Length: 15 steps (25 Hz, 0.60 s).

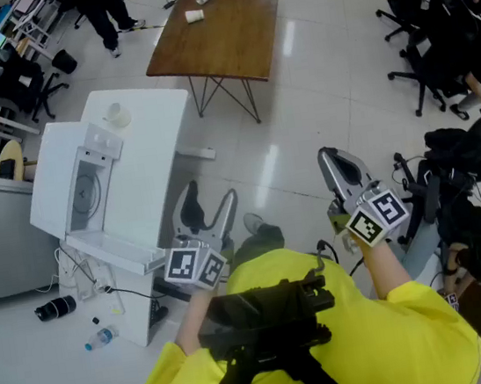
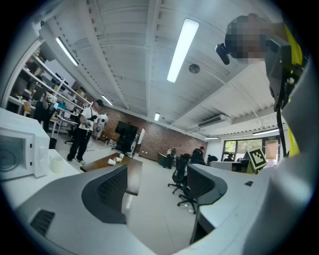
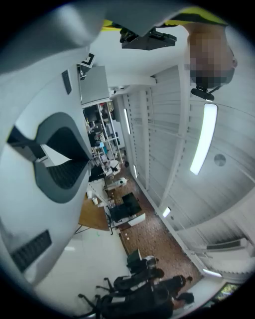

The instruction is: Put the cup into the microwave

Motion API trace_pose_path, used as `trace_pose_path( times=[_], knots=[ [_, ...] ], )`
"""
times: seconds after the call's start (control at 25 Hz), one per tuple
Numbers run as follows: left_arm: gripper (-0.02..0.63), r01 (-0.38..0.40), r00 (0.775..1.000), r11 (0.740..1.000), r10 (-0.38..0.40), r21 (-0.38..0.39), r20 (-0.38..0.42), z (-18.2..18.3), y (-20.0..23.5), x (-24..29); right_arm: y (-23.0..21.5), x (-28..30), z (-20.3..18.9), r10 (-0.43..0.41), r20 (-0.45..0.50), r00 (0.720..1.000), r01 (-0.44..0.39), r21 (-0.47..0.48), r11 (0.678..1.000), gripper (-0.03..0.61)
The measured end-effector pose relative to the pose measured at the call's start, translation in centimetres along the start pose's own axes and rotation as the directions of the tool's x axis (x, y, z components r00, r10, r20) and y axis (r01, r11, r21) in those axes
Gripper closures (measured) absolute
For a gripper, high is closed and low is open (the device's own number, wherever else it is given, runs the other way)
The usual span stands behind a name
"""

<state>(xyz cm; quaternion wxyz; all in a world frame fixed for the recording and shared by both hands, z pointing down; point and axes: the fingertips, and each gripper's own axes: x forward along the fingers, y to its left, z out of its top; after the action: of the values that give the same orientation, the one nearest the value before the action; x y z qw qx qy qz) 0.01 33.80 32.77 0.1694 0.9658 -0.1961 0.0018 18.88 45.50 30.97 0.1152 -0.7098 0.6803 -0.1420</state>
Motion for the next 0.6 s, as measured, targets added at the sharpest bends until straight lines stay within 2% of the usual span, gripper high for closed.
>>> trace_pose_path(
  times=[0.16, 0.28, 0.44, 0.6],
  knots=[
    [0.244, -0.121, 0.992, 0.991, 0.119, 0.06, 0.036, 2.5, 7.4, 1.8, 0.7, 9.8, 0.5, 0.074, -0.027, 0.997, -0.075, -0.032, 0.997, 0.574],
    [0.244, -0.27, 0.963, 0.956, 0.266, 0.117, 0.051, 2.5, 13.4, 2.9, 2.0, 16.7, -0.2, 0.154, -0.052, 0.987, -0.155, -0.011, 0.988, 0.574],
    [0.244, -0.415, 0.91, 0.907, 0.415, 0.068, 0.012, 0.3, 20.5, 4.4, 3.6, 24.2, -2.5, 0.266, -0.143, 0.953, -0.266, 0.014, 0.964, 0.574],
    [0.235, -0.498, 0.866, 0.866, 0.499, 0.028, -0.033, -1.7, 27.4, 7.5, 3.4, 31.4, -5.0, 0.35, -0.235, 0.907, -0.349, 0.05, 0.936, 0.574]
  ],
)
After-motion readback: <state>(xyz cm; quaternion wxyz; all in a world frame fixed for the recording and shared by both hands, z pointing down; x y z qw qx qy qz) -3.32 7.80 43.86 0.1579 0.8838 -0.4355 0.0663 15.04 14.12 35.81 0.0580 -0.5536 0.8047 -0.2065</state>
